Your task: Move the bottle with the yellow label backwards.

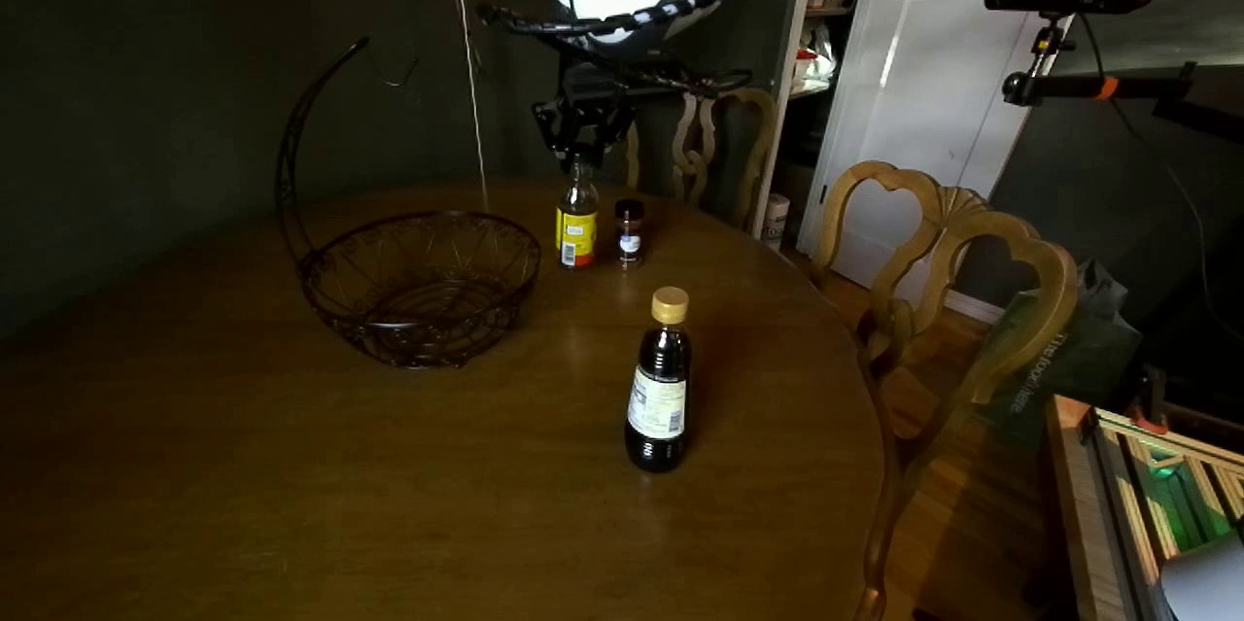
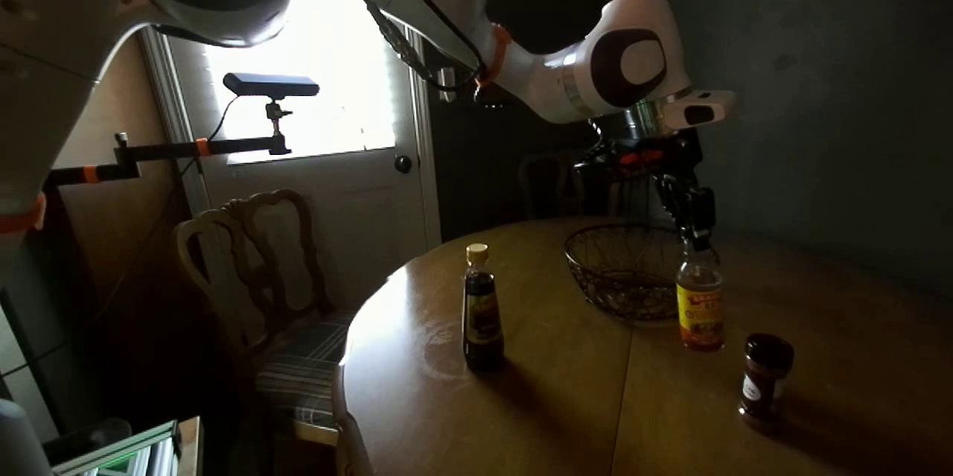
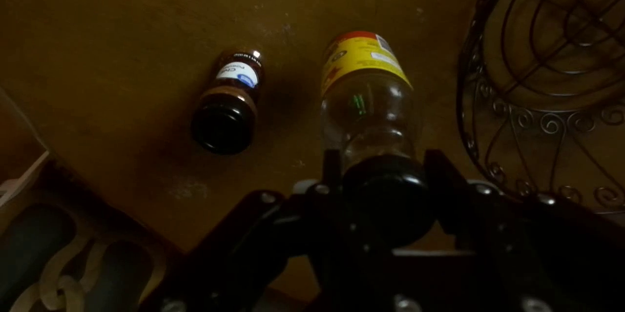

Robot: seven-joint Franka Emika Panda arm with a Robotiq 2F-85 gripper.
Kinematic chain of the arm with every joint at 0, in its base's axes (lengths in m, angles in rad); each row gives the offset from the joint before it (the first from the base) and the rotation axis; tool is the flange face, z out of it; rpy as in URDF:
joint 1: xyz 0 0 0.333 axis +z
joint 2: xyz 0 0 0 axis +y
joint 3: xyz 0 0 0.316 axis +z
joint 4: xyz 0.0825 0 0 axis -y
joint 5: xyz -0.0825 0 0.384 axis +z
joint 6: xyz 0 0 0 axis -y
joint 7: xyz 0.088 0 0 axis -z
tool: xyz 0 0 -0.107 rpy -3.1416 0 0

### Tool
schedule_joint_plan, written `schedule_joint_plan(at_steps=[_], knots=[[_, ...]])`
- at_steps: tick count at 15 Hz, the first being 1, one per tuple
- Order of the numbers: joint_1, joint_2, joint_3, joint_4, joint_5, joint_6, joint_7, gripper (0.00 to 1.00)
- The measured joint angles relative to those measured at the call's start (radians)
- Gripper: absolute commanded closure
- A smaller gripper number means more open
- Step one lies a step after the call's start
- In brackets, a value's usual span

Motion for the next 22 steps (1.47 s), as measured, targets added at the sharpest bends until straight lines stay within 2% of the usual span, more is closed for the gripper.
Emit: schedule_joint_plan(at_steps=[10,12,16,17,18,22], knots=[[-0.008,0.161,-0.036,0.183,0.057,-0.035,0.049,0.80],[-0.010,0.179,-0.037,0.205,0.069,-0.054,0.052,0.36],[-0.018,0.198,-0.039,0.245,0.082,-0.073,0.056,0.07],[-0.019,0.198,-0.039,0.256,0.083,-0.078,0.057,0.01],[-0.021,0.198,-0.039,0.266,0.084,-0.083,0.057,0.00],[-0.018,0.188,-0.039,0.285,0.084,-0.087,0.057,0.00]])
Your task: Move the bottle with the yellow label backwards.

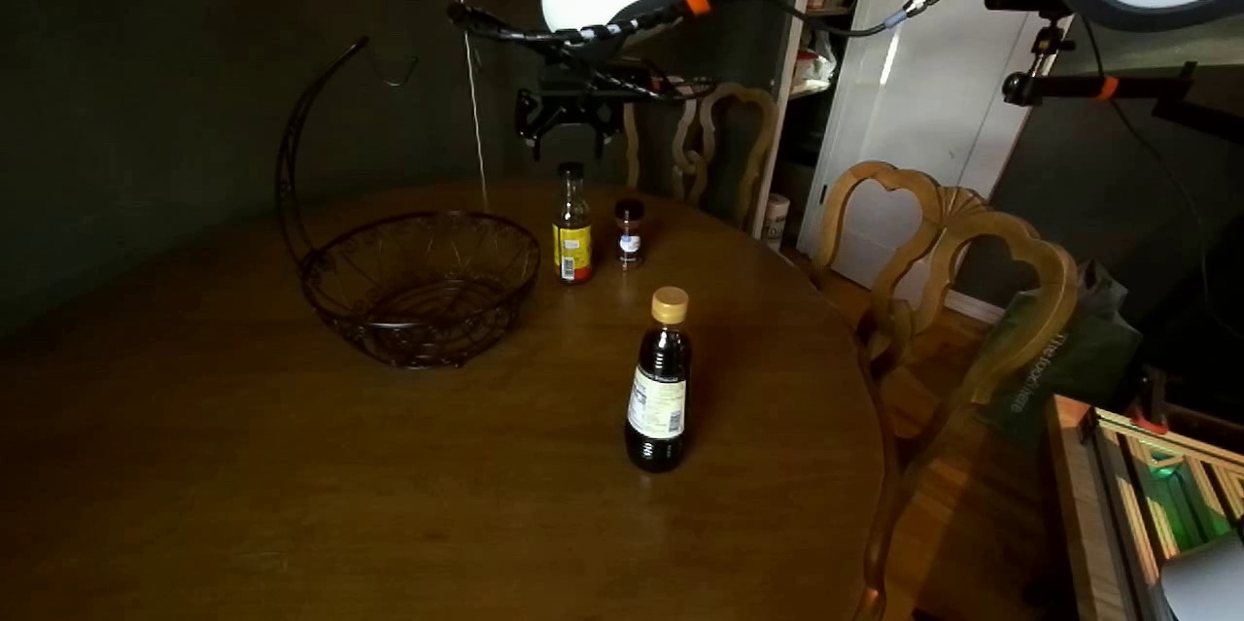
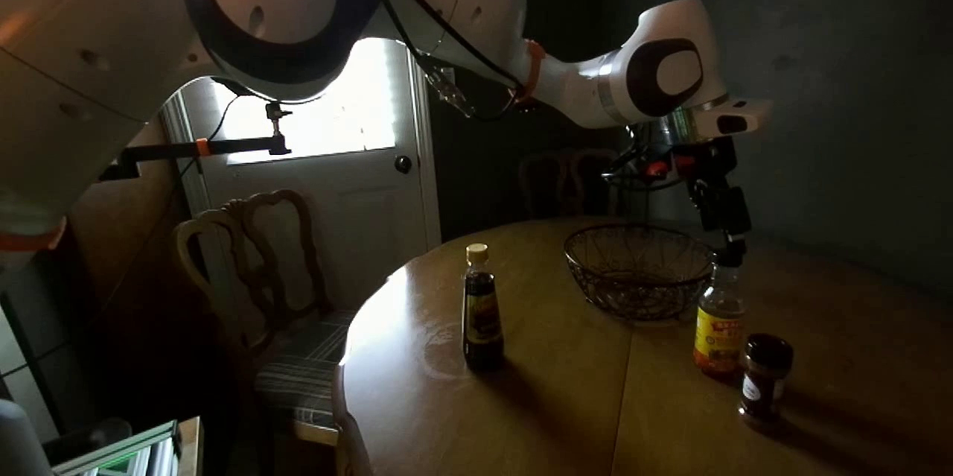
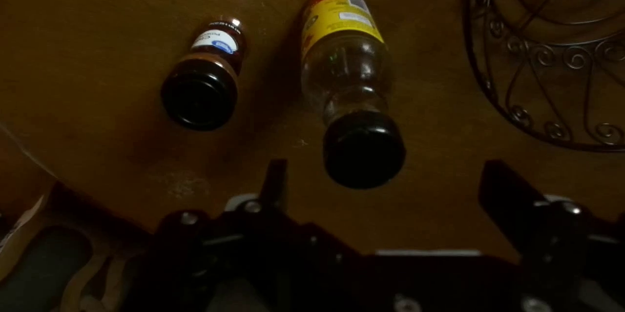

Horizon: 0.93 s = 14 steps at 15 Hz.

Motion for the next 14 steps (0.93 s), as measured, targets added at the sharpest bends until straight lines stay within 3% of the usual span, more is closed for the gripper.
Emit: schedule_joint_plan(at_steps=[2,8,12,14], knots=[[0.009,-0.017,0.001,-0.015,-0.001,0.021,-0.002,0.00],[0.052,-0.162,-0.004,-0.218,-0.021,0.275,-0.005,0.00],[0.073,-0.330,-0.003,-0.390,-0.031,0.287,-0.023,0.00],[0.076,-0.420,0.001,-0.459,-0.033,0.238,-0.043,0.00]])
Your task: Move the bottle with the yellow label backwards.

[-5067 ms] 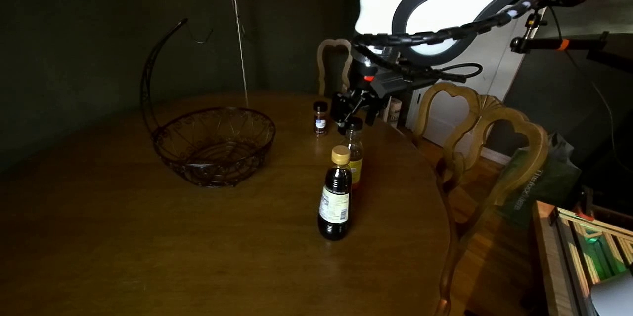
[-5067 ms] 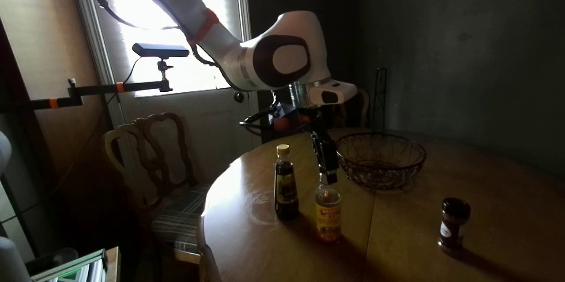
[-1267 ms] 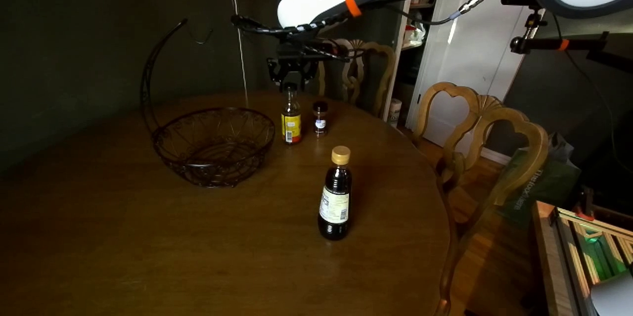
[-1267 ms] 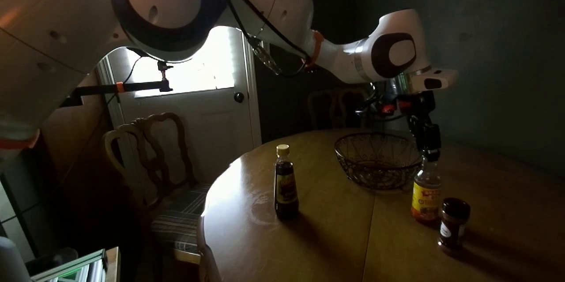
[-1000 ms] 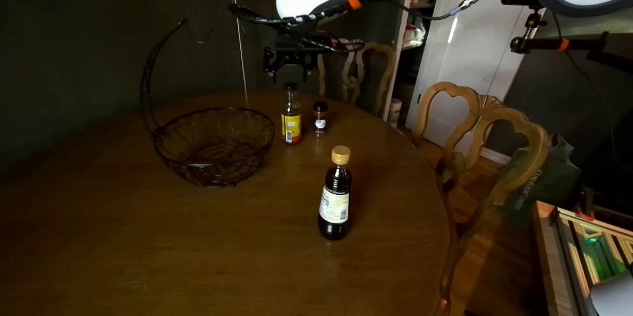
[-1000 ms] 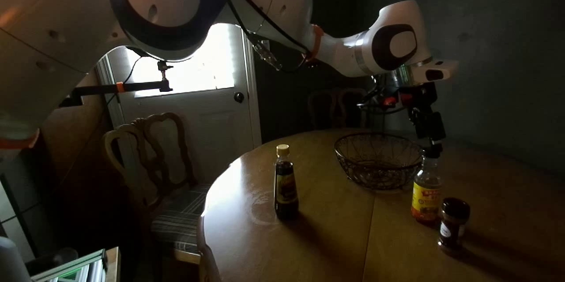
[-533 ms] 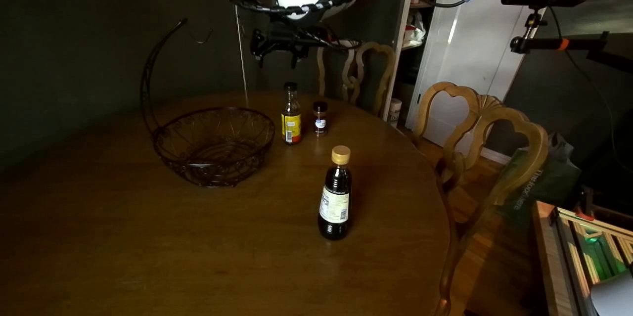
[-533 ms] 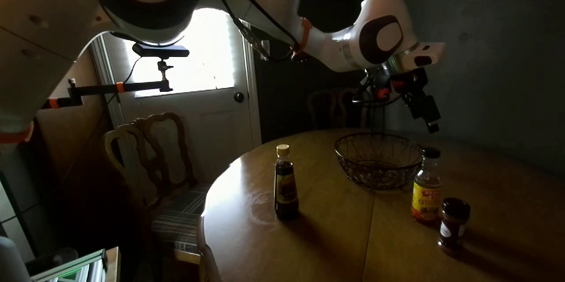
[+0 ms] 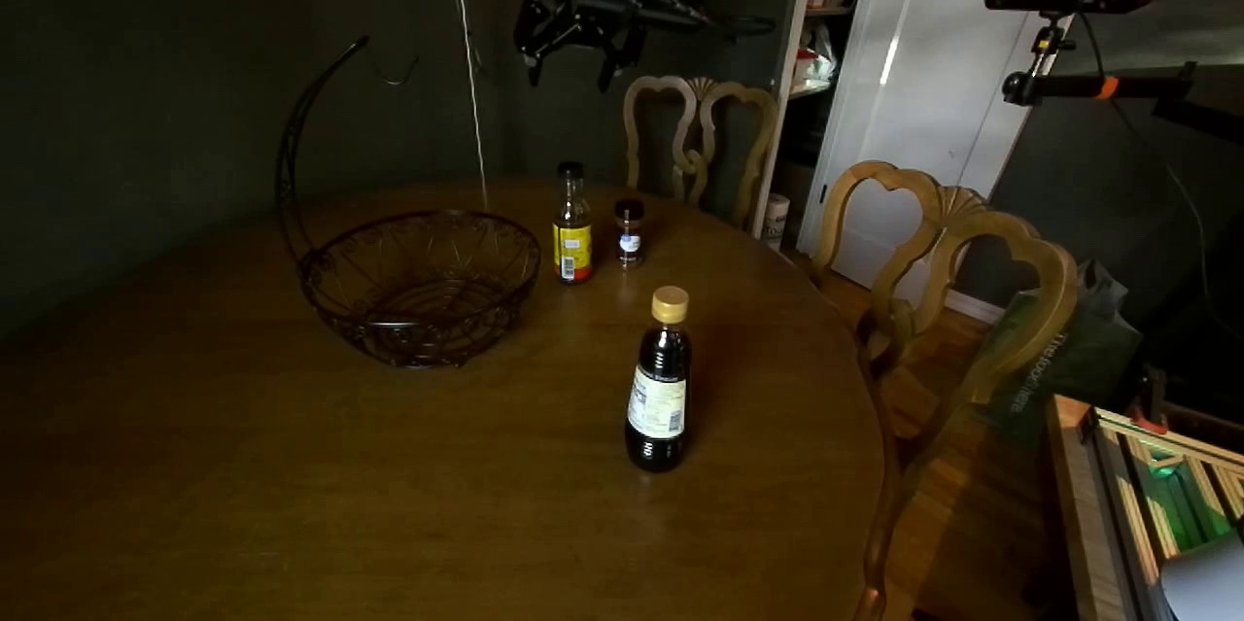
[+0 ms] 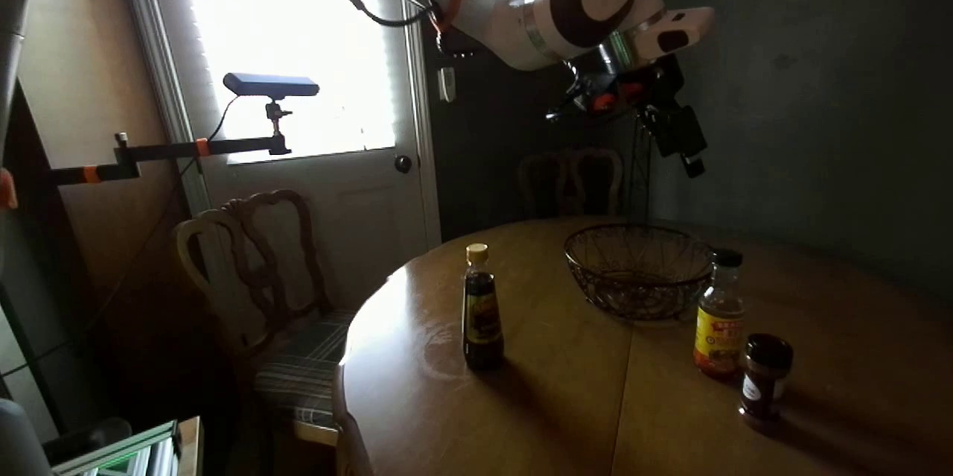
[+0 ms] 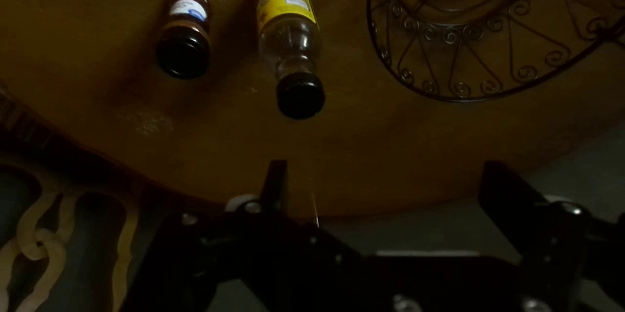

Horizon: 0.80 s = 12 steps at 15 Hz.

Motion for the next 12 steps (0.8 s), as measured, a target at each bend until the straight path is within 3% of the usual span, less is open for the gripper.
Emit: schedule_joint_plan(at_steps=[7,10,12], knots=[[-0.029,-0.271,0.067,-0.054,0.081,-0.493,-0.226,0.00],[-0.035,-0.332,0.088,-0.046,0.093,-0.689,-0.330,0.00],[-0.038,-0.348,0.097,-0.043,0.114,-0.761,-0.397,0.00]])
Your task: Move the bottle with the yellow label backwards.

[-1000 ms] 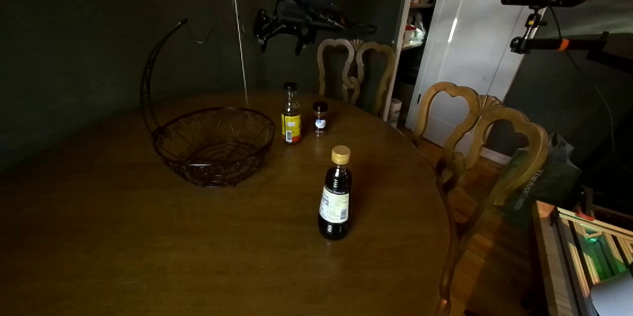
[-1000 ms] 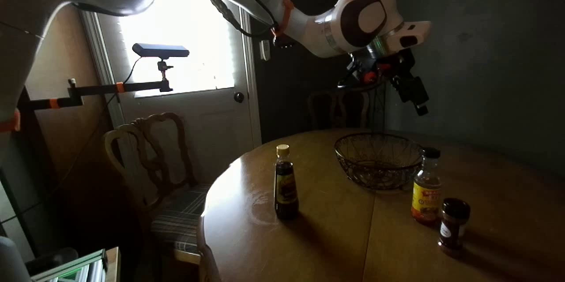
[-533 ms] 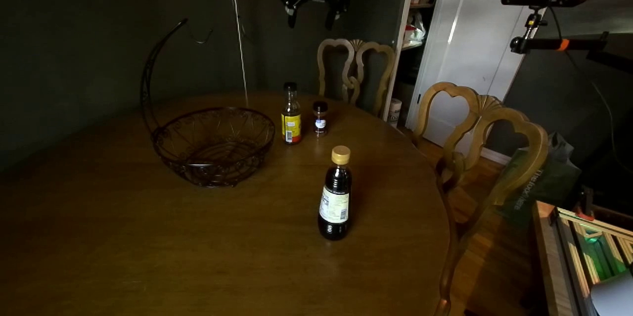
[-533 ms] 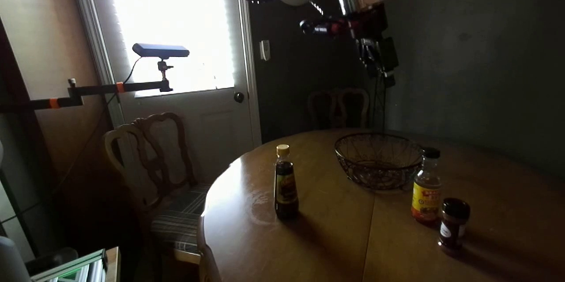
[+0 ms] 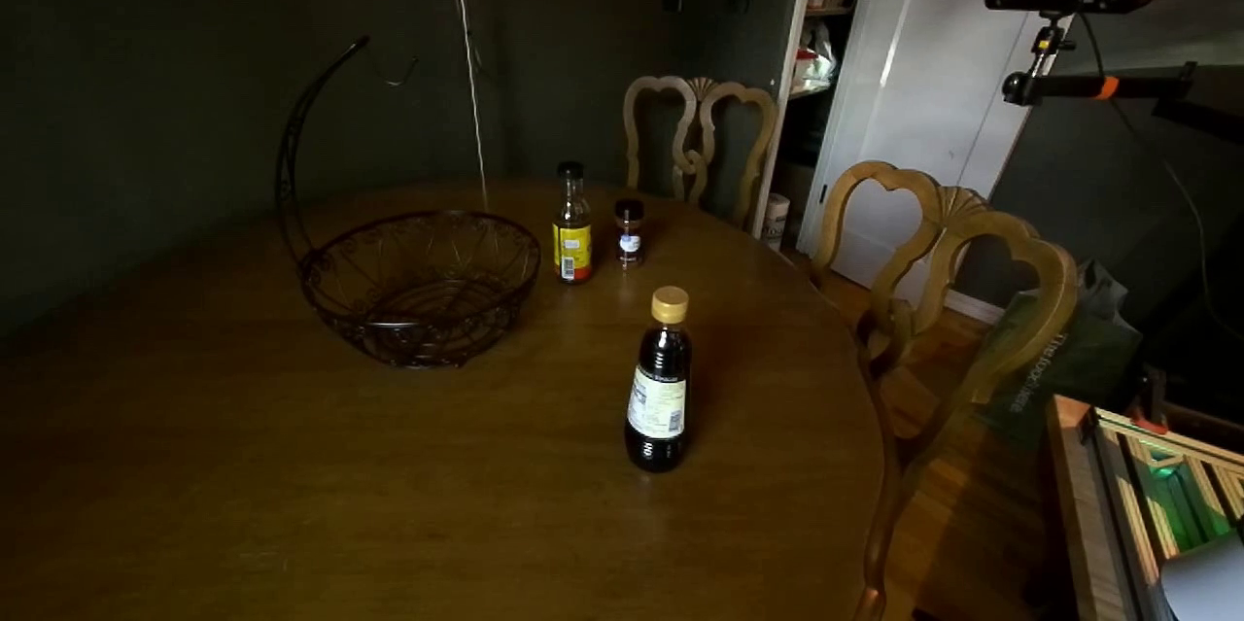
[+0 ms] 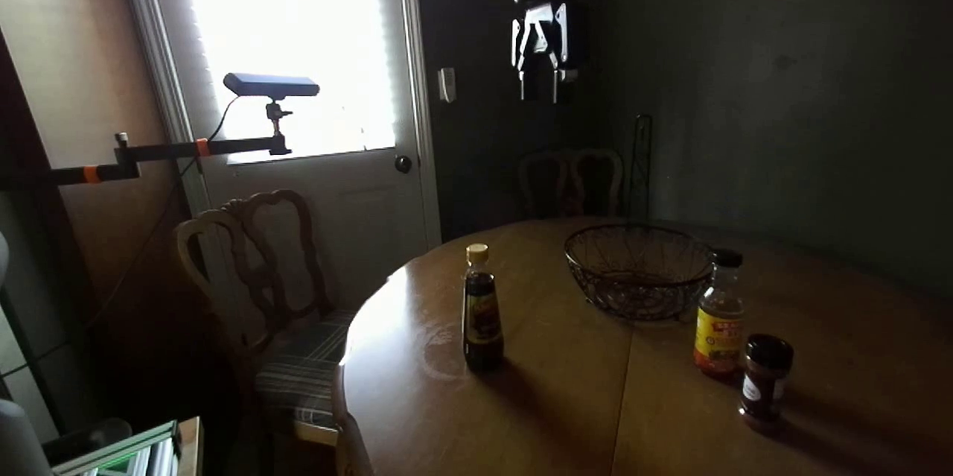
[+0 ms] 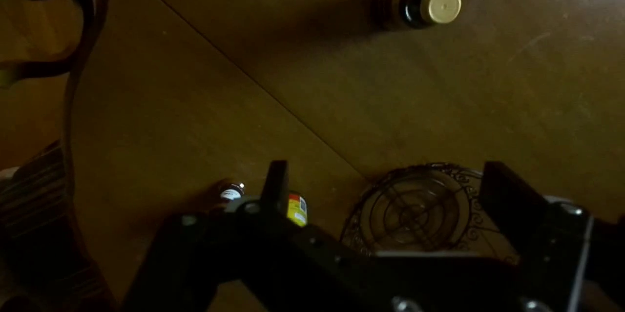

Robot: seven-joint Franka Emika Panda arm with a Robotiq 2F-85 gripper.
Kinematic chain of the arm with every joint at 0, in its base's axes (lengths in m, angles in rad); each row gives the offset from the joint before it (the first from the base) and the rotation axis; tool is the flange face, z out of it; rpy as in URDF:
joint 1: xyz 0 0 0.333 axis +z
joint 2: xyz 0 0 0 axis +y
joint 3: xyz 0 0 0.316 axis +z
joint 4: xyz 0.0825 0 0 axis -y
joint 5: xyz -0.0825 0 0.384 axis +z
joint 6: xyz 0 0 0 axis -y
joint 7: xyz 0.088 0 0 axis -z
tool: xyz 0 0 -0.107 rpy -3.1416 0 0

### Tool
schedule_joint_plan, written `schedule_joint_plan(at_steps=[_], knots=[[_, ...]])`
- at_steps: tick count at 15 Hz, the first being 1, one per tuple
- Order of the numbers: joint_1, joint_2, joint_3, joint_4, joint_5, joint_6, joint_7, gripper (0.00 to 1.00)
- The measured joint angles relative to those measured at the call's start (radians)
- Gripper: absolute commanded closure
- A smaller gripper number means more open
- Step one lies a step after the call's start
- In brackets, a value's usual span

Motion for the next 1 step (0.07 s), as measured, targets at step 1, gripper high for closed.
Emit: schedule_joint_plan(at_steps=[1], knots=[[-0.001,-0.002,0.002,0.000,0.003,-0.009,-0.015,0.00]])
